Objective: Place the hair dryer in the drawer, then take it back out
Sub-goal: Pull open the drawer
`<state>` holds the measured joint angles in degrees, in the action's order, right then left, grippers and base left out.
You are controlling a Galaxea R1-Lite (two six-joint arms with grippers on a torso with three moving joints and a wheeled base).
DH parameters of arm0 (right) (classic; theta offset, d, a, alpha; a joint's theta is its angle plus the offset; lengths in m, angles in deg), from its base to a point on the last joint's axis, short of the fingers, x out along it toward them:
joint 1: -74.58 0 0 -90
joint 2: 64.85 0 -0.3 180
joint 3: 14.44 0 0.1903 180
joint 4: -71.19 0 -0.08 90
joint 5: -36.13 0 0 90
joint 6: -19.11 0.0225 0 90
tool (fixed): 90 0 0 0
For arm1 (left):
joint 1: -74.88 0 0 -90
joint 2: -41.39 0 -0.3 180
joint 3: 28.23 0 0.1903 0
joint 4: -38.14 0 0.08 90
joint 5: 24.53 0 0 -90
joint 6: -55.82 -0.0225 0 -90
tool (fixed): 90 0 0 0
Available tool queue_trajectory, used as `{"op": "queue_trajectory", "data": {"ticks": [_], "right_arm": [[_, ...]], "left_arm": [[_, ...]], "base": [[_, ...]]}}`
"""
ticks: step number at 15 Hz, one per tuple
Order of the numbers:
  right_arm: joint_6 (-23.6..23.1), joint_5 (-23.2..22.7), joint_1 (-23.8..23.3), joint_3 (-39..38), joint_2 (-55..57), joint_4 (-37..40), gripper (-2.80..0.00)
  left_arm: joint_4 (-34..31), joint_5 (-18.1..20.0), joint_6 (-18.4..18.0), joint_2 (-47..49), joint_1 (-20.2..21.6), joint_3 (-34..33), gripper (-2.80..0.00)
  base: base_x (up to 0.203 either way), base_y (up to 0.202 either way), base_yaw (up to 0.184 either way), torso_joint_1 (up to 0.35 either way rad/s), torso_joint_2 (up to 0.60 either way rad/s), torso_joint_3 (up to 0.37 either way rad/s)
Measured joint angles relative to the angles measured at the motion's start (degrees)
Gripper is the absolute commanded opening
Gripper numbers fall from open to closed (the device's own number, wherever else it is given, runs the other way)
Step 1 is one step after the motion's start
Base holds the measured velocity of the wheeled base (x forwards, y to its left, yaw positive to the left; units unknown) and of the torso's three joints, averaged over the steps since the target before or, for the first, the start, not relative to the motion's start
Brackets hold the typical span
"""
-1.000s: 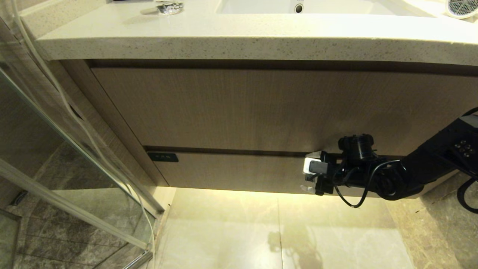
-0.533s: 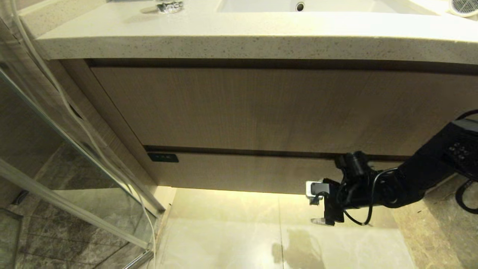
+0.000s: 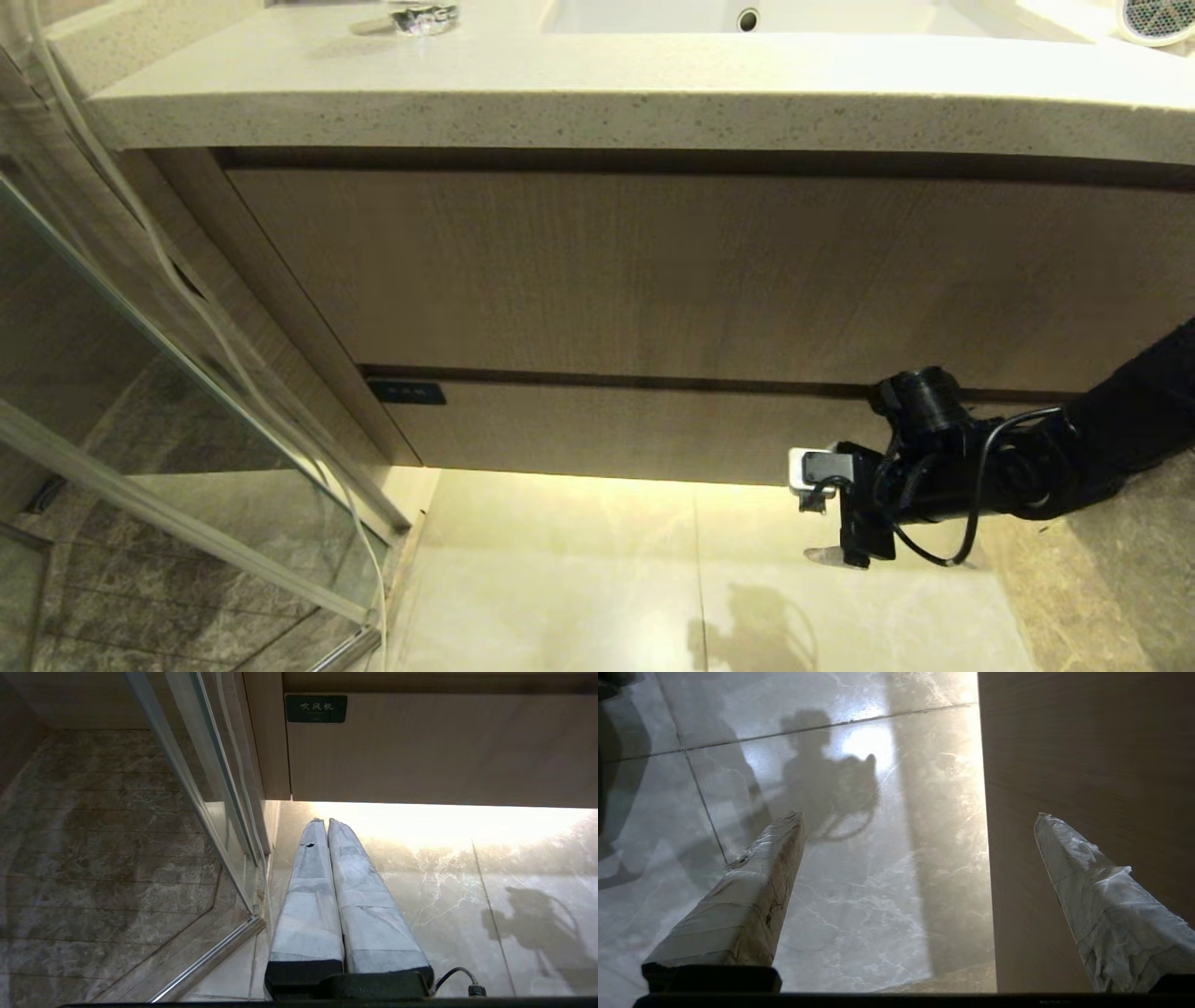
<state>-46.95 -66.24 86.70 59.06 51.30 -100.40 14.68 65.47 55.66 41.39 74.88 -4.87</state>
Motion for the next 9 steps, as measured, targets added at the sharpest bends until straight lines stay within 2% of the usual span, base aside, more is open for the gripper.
{"op": "queue_trajectory", "data": {"ticks": [4,9], "right_arm": [[3.32,-0.19,0.20,-3.92,-3.41,-9.19,0.00],[4.10,-0.71,0.55,-7.29,-6.86,-9.98,0.00]], "left_arm": [[0.00,0.00,-0.01,0.00,-0.02,0.00,-2.80],[0.02,0.00,0.01,0.00,0.00,0.00,-2.80]], "base": [[0.000,0.000,0.000,0.000,0.00,0.000],[0.000,0.000,0.000,0.000,0.00,0.000]]}}
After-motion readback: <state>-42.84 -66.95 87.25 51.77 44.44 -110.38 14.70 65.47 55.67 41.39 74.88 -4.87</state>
